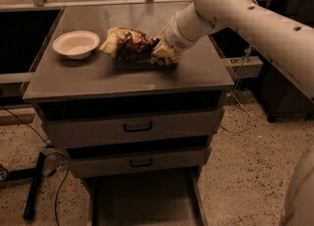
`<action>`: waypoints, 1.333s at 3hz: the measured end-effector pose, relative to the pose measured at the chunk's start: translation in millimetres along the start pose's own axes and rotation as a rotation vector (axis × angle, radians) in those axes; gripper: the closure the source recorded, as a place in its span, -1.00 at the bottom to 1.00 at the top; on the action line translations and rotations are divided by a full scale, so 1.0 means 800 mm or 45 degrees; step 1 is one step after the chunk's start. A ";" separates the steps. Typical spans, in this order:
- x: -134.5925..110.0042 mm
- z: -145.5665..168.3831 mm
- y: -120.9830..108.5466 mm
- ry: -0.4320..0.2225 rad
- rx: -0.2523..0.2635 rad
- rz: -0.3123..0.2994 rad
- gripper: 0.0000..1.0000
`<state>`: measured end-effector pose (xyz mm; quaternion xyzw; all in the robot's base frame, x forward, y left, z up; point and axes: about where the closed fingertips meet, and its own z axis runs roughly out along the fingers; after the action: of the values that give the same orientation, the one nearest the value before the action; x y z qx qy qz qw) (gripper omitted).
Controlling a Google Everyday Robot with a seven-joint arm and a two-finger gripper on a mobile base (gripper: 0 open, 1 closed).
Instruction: Place brown chip bag into bottom drawer
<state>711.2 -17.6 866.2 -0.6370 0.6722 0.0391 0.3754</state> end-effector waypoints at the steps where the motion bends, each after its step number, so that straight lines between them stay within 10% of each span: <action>1: -0.011 -0.015 0.013 -0.047 0.000 -0.002 1.00; 4: -0.032 -0.182 0.124 -0.088 0.054 -0.065 1.00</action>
Offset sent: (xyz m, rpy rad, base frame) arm -0.1007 -0.0076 0.0684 0.1019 -0.0287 0.0873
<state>554.6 -55.5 942.0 -0.6439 0.6432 0.0371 0.4127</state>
